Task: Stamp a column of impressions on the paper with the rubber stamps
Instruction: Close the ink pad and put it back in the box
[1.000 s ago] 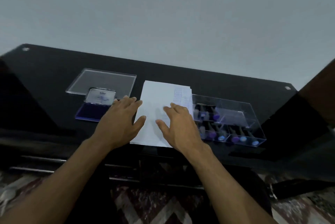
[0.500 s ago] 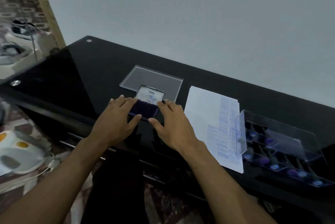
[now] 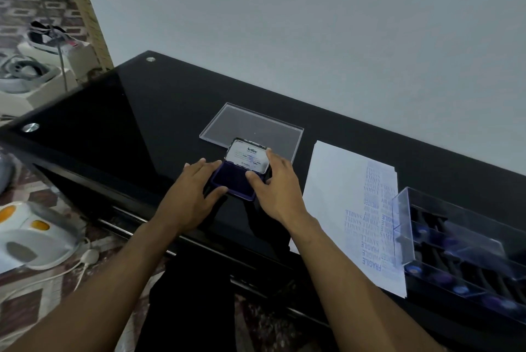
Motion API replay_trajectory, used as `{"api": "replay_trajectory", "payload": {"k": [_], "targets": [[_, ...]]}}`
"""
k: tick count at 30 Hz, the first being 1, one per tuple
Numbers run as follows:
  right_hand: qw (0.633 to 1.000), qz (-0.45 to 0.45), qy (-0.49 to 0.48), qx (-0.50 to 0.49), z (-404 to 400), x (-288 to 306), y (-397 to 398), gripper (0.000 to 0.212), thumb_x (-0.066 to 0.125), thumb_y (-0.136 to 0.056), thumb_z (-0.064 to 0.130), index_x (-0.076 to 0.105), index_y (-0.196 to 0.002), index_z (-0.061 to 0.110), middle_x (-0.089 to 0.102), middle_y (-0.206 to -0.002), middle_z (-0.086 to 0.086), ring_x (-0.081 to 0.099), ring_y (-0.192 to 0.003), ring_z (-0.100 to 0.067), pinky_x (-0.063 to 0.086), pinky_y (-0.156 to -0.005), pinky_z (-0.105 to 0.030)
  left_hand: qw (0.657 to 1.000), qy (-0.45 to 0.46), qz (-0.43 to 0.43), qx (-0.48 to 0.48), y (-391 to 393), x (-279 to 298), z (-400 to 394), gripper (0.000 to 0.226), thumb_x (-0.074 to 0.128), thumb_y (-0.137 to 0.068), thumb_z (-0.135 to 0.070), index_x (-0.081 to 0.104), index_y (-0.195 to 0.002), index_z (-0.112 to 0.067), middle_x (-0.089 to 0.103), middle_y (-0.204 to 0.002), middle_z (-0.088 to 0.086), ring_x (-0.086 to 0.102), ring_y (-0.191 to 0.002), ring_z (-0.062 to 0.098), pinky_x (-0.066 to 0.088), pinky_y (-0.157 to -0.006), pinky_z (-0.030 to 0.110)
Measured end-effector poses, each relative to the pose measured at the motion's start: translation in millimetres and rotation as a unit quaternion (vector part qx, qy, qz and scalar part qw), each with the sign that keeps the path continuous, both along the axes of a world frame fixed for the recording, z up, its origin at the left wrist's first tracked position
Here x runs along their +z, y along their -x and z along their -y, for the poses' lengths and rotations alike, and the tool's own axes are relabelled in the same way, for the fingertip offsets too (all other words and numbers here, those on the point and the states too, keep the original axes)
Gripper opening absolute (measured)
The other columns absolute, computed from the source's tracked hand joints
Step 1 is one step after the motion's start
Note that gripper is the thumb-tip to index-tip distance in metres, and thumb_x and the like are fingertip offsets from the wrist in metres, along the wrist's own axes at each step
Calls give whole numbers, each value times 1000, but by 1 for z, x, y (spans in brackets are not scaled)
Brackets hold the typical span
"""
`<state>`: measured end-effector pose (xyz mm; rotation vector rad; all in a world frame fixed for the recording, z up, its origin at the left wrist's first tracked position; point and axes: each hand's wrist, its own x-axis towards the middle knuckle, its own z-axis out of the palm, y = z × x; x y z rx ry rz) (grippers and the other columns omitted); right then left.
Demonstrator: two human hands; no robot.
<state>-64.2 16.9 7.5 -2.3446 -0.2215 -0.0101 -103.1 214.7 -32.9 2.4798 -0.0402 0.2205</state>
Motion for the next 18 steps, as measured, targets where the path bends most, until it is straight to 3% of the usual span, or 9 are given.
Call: {"api": "replay_trajectory", "payload": {"k": [7,10,12,14,16,18], "targets": [[1000,-19,2,-9,0,-2,-17,68,60,-95,41,31,-153,19,41,-151,-3,40,-137,-20,36,-107,-29,1000,-11,2,3,-4,-4,0,58,62,-97,-37,43,-150,-23,47,-152,6,25,-151,17,12,-126,40],[999,-17,-20,-17,0,-6,-20,66,61,-95,40,32,-152,23,44,-146,-3,49,-128,-21,42,-108,-32,1000,-8,0,9,-3,-2,1,59,62,-97,-37,42,-150,-23,45,-154,8,24,-151,18,12,-126,38],[999,-13,-42,-25,0,-7,-21,66,61,-95,40,31,-152,26,43,-144,-2,58,-112,-17,52,-99,-36,1000,-8,6,8,-3,-2,2,58,63,-97,-35,42,-150,-22,46,-153,8,25,-151,17,10,-125,36],[997,-8,-69,-30,1,-6,-20,64,60,-96,37,31,-152,27,42,-142,0,60,-96,-9,57,-84,-25,1000,-6,9,7,-4,-2,1,58,62,-97,-35,43,-150,-21,46,-152,8,26,-150,17,10,-125,36],[995,5,-98,-36,1,-2,-19,60,59,-98,33,34,-152,27,43,-136,3,58,-92,-5,52,-74,-10,1000,-4,10,7,-3,-1,1,57,63,-97,-35,44,-149,-21,47,-152,8,27,-150,17,10,-125,35],[993,32,-109,-44,1,3,-16,51,57,-99,33,43,-147,25,48,-126,5,57,-95,-4,47,-77,-8,1000,-1,14,7,-2,0,2,56,63,-97,-33,44,-149,-21,48,-151,8,28,-150,17,9,-124,33]]}}
